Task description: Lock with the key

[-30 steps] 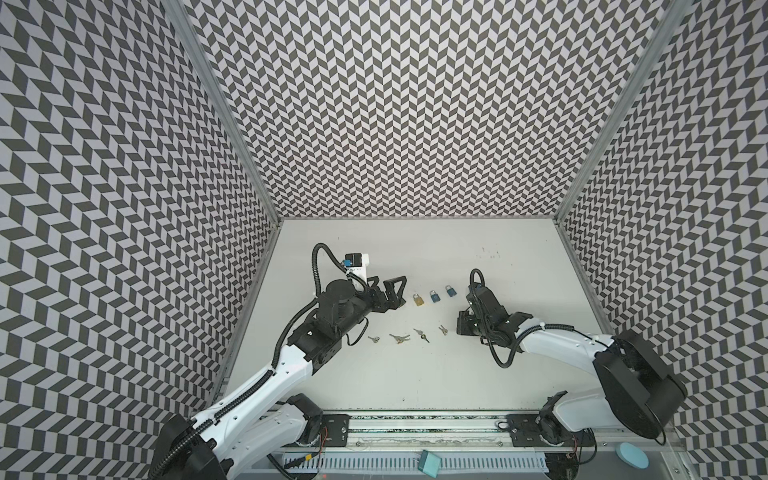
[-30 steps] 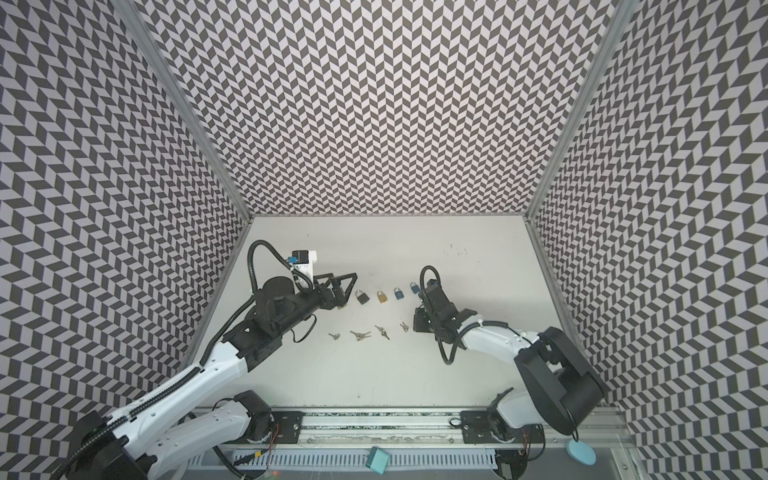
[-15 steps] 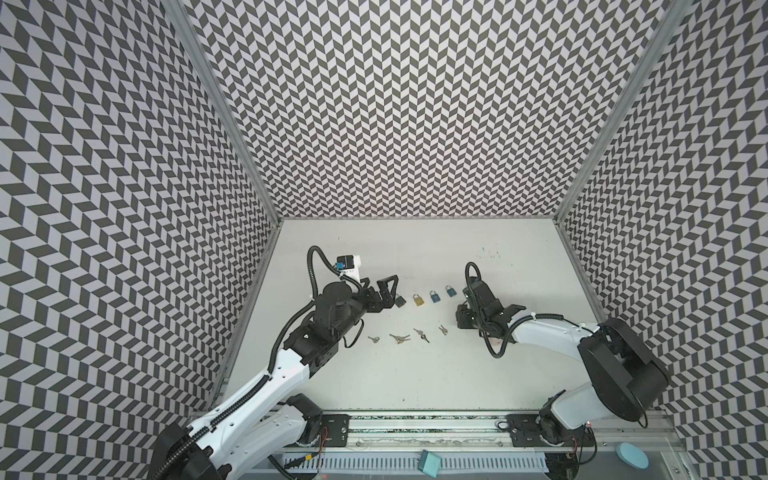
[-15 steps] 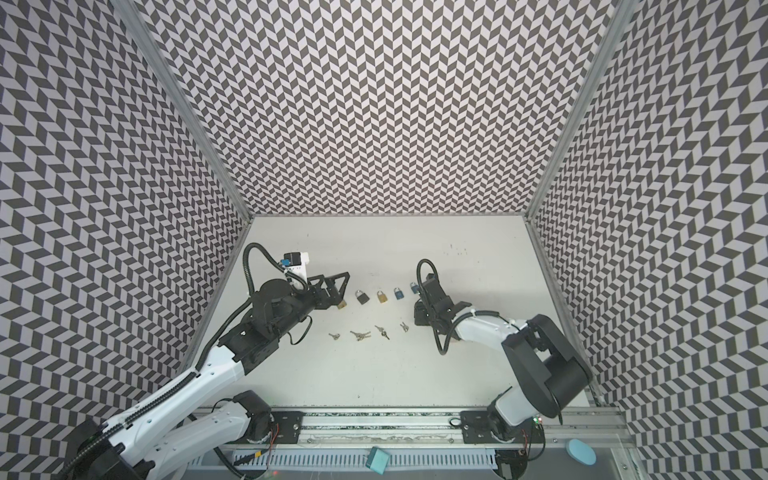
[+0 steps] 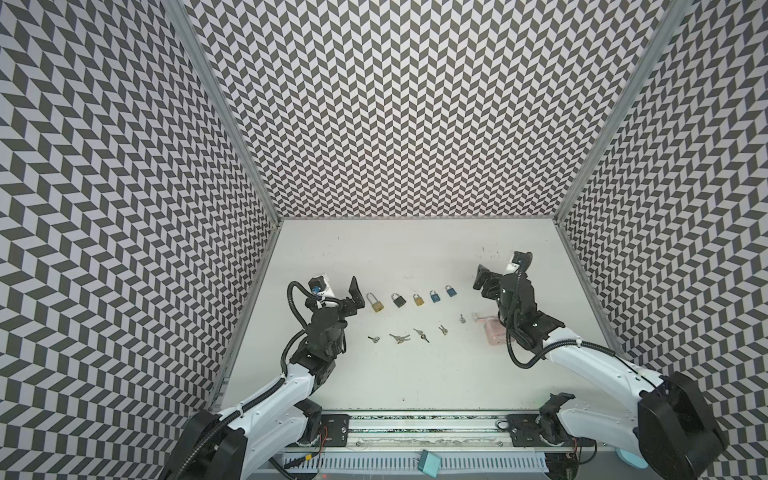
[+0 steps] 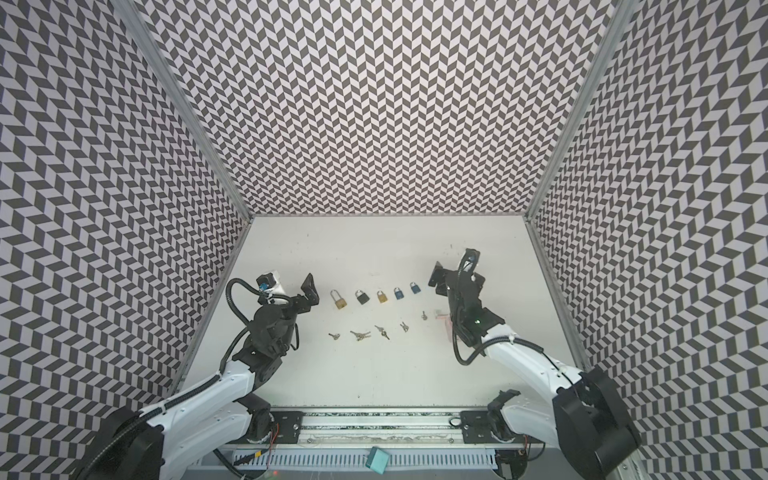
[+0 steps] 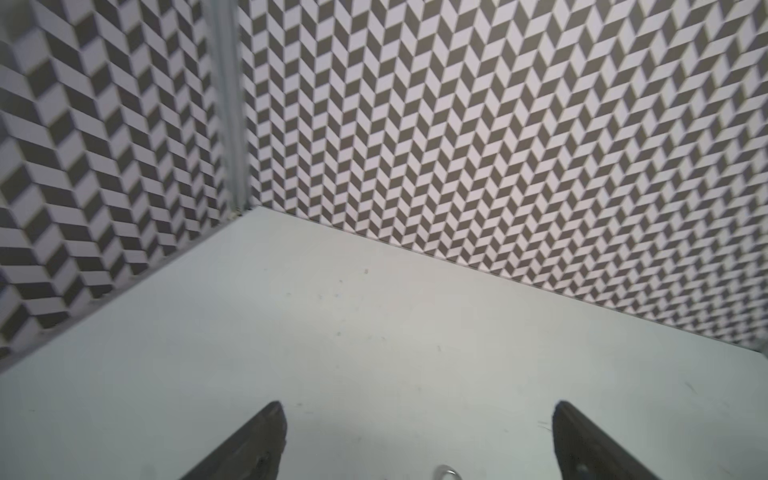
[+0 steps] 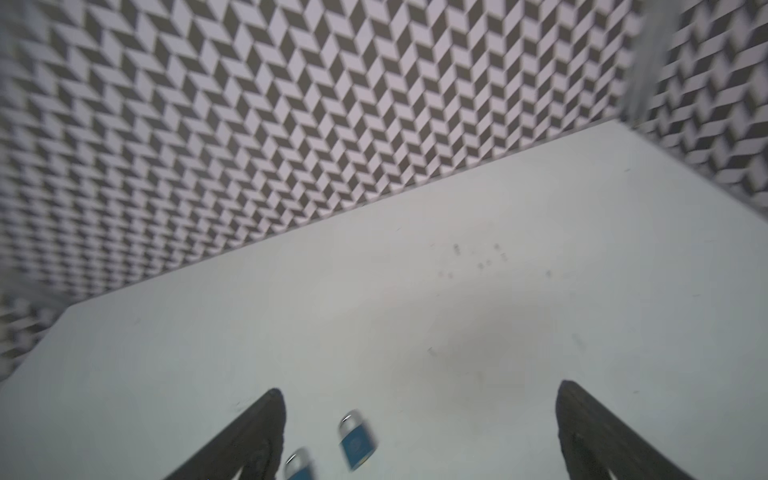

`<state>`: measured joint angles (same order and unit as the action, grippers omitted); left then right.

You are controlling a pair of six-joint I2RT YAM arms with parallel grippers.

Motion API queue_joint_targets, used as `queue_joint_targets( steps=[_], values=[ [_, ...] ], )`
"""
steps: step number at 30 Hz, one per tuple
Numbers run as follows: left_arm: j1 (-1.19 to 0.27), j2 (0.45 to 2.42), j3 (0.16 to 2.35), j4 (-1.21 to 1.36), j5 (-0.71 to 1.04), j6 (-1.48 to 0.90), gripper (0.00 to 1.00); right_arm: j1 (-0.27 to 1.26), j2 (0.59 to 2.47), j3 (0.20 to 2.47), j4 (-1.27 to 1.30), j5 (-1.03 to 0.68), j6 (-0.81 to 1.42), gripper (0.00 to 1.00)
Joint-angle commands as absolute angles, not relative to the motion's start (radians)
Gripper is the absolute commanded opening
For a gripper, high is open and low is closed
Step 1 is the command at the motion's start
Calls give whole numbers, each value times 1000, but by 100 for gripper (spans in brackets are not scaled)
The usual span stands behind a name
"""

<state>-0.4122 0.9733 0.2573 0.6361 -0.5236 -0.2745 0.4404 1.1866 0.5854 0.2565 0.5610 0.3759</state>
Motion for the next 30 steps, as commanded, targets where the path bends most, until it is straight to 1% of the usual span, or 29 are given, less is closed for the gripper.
queue_joint_targets(
  steps=[1,3,5,6,8,9,10,12,14,16,18,19,21,22,23,25,28,30],
  values=[
    [-333,972,237,756,-575,-129,100,350,1230,528,512,715,173,95],
    [-308,972,194,770,-591,-72,100,300,1281,491,599,694,72,94],
    [-271,980,152,805,-548,-35,100,250,1333,483,622,625,54,98],
    [-234,1001,131,837,-501,-37,100,226,1364,477,646,588,61,100],
    [-159,1079,101,936,-401,-51,100,195,1411,446,743,515,47,100],
    [-138,1123,111,979,-363,-30,100,182,1436,420,828,470,23,100],
    [-132,1142,128,966,-328,-6,100,172,1454,389,913,434,3,100],
    [-96,1223,112,1135,-238,40,100,149,1496,344,1093,339,-36,100],
    [-53,1300,123,1237,-115,48,100,93,1523,339,1112,233,-2,100],
    [-1,1406,147,1306,4,-3,100,33,1509,316,1118,120,29,100],
    [12,1578,162,1474,30,0,100,6,1508,299,1139,38,22,100],
    [14,1604,173,1506,52,6,100,8,1521,284,1177,13,11,100],
    [13,1523,256,1199,16,-19,100,8,1556,241,1311,-5,3,100],
    [11,1555,269,1218,-12,-15,100,8,1563,234,1345,-3,4,100],
    [-8,1575,247,1304,-45,0,100,8,1564,230,1353,-4,4,100],
    [-15,1553,260,1241,-65,-3,100,7,1559,233,1341,-6,3,100],
    [-16,1564,246,1292,-70,0,100,8,1557,234,1336,-25,-4,100],
    [-17,1554,257,1250,-71,-1,100,8,1553,230,1353,-49,-13,100]
  ],
)
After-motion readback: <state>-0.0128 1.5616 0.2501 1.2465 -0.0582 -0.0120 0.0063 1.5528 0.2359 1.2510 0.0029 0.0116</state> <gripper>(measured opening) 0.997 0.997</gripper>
